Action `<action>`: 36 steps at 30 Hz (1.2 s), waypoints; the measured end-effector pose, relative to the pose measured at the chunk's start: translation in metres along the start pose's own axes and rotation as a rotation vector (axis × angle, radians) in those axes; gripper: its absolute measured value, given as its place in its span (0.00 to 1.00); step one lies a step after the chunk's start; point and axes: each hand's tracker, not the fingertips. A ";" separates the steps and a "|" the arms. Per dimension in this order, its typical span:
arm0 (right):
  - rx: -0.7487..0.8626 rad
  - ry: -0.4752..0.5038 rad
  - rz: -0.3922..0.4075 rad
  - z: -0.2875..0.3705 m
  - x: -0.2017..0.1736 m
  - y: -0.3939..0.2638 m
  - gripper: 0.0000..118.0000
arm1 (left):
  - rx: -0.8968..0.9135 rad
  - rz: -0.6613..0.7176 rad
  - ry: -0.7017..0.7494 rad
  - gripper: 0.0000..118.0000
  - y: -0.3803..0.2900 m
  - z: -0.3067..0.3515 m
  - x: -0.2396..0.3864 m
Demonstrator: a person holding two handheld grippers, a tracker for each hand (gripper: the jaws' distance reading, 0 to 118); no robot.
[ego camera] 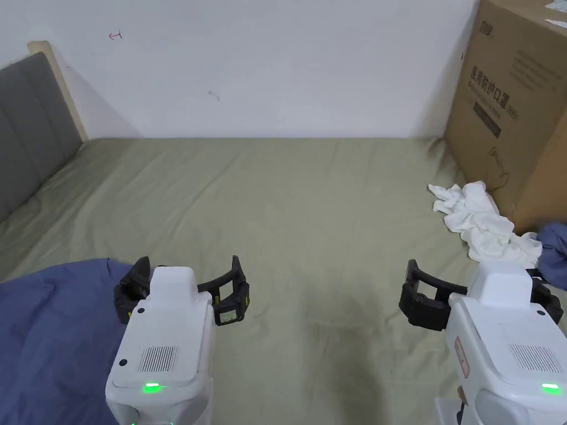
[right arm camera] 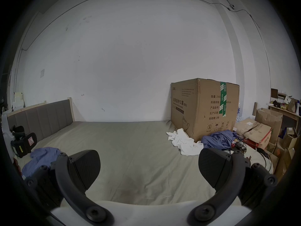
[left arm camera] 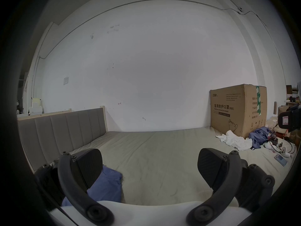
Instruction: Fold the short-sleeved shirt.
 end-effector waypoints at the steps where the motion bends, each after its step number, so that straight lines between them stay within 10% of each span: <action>1: 0.000 0.000 0.001 0.002 -0.002 0.005 1.00 | 0.001 0.000 0.001 1.00 0.000 0.000 0.000; 9: 0.000 0.006 0.004 0.009 -0.009 0.014 0.98 | 0.003 0.005 -0.006 0.95 0.001 0.000 -0.002; 12: -0.001 0.009 0.013 0.013 -0.014 0.018 0.90 | -0.009 0.034 -0.042 0.61 0.004 0.001 -0.005; 14: 0.006 0.025 0.025 0.011 -0.010 0.018 0.55 | -0.025 0.038 -0.049 0.19 0.004 0.000 -0.005; 16: 0.017 0.021 0.039 0.013 -0.015 0.019 0.06 | -0.053 0.036 -0.059 0.04 0.004 -0.003 -0.004; 17: 0.022 0.018 0.043 0.011 -0.013 0.019 0.00 | -0.054 0.036 -0.062 0.00 0.004 -0.003 -0.004; 36: 0.037 0.114 0.055 -0.006 -0.039 0.027 0.00 | -0.051 0.063 0.015 0.00 0.006 0.012 -0.049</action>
